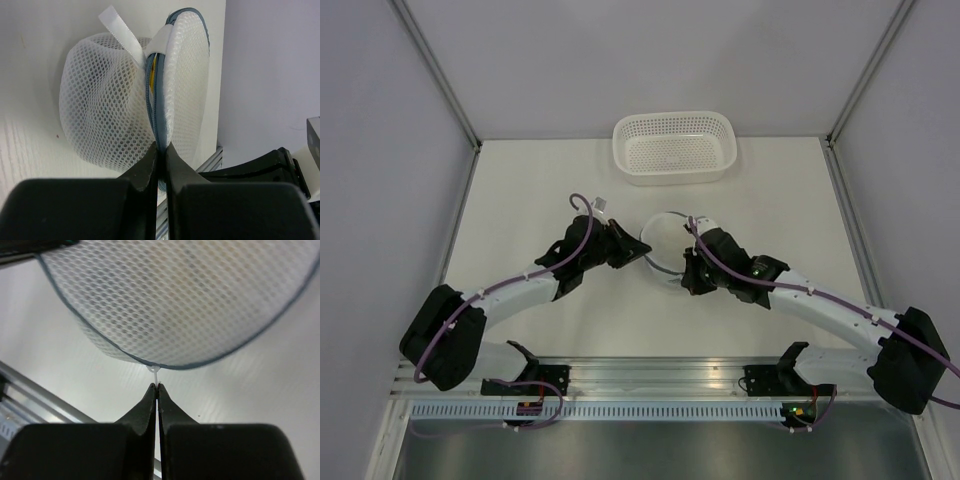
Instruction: Unzip the laundry bag and remove the bra
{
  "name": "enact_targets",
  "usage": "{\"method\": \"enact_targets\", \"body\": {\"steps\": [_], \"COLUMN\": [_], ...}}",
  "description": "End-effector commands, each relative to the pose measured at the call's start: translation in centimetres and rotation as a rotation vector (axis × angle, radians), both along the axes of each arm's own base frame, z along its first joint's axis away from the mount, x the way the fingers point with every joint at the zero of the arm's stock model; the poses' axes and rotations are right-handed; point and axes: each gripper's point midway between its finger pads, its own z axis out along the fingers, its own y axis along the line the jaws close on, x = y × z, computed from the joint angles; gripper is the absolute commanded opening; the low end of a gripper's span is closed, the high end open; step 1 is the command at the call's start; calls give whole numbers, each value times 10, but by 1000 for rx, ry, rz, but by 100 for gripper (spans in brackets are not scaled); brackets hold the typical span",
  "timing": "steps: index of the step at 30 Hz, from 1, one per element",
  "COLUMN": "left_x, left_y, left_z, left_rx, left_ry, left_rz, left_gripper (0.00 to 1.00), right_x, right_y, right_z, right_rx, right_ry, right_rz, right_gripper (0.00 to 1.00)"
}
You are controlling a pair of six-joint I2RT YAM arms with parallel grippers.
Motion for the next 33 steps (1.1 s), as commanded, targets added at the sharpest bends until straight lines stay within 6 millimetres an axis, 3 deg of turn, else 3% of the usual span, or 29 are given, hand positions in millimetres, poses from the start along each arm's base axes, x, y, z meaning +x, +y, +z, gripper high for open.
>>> {"method": "enact_targets", "body": {"steps": [1, 5, 10, 15, 23, 24, 25, 26, 27, 30, 33], "left_x": [9, 3, -10, -28, -27, -23, -18, -14, -10, 5, 2], "left_y": [1, -2, -11, -9, 0, -1, 3, 6, 9, 29, 49], "left_z": [16, 10, 9, -6, -16, -12, -13, -12, -8, -3, 5], "left_rx": [53, 83, 109, 190, 306, 319, 345, 364, 377, 446, 425], "left_ry": [-93, -91, -111, -70, -81, -99, -102, -104, -102, -104, -84], "left_rz": [-77, -155, -305, -450, -517, -514, -486, -463, -429, -259, -105], "left_gripper": [4, 2, 2, 2, 2, 12, 29, 49, 77, 96, 100], "right_x": [9, 33, 53, 72, 74, 74, 72, 67, 66, 57, 45], "right_y": [-42, -72, -78, -93, -88, -86, -84, -79, -76, -70, -58], "right_z": [0, -4, -6, 1, 7, 7, 4, -1, -2, -11, -19], "right_rx": [-192, -358, -423, -508, -462, -448, -441, -423, -407, -369, -308], "right_ry": [-41, -109, -165, -244, -278, -275, -266, -241, -237, -202, -153], "right_rz": [-124, -269, -348, -458, -443, -435, -420, -381, -368, -326, -262], "right_gripper": [1, 1, 1, 0, 1, 0, 0, 0, 0, 0, 1]}}
